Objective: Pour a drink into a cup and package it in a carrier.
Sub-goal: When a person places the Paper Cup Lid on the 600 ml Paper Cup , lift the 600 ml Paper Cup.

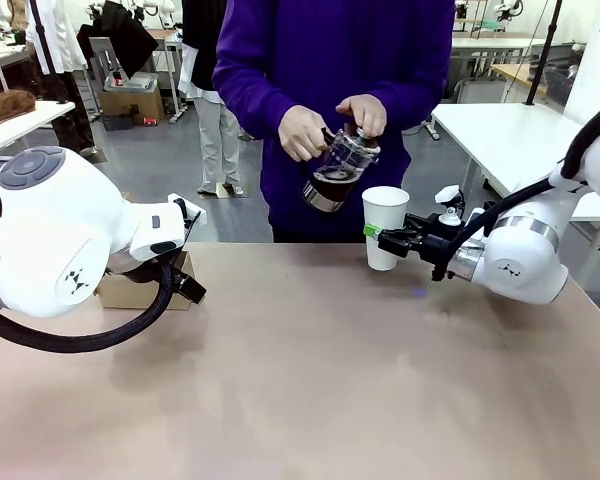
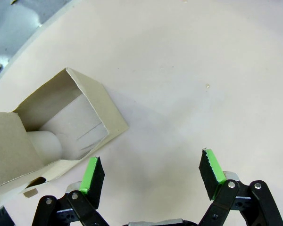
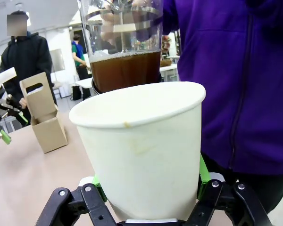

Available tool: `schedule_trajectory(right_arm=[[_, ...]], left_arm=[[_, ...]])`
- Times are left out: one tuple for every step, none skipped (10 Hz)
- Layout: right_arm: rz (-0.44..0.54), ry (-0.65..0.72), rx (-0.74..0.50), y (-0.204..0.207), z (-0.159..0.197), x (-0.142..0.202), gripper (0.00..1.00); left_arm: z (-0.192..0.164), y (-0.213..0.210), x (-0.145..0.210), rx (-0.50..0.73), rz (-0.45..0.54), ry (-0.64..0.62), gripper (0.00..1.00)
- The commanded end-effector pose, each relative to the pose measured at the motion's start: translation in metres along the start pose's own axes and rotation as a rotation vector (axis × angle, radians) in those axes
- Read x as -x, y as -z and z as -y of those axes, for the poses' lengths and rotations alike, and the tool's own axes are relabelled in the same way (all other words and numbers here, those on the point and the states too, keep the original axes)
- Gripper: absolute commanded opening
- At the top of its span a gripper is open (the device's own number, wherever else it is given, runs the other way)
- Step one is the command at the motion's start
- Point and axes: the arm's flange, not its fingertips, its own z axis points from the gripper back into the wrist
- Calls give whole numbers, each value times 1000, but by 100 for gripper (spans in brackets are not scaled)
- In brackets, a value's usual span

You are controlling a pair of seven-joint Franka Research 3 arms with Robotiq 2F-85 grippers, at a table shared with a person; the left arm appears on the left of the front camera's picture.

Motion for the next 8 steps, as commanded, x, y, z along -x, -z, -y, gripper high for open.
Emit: schedule_trajectory(right_arm=[[-12,-5,6,1,-2,-4,80],[-12,-5,6,1,-2,-4,80],[-12,-5,6,1,-2,-4,80],[-12,-5,6,1,-2,-4,80],[-12,-5,6,1,-2,-4,80],[-12,-5,6,1,-2,-4,80],[-12,-5,6,1,-2,-4,80],[-12,-5,6,1,-2,-4,80]], left_arm=[[0,0,0,2,1,-2,100],[0,0,0,2,1,-2,100],[0,0,0,2,1,-2,100],[0,0,0,2,1,-2,100],[0,0,0,2,1,-2,100],[0,0,0,2,1,-2,100],[0,0,0,2,1,-2,100],[0,0,0,2,1,-2,100]])
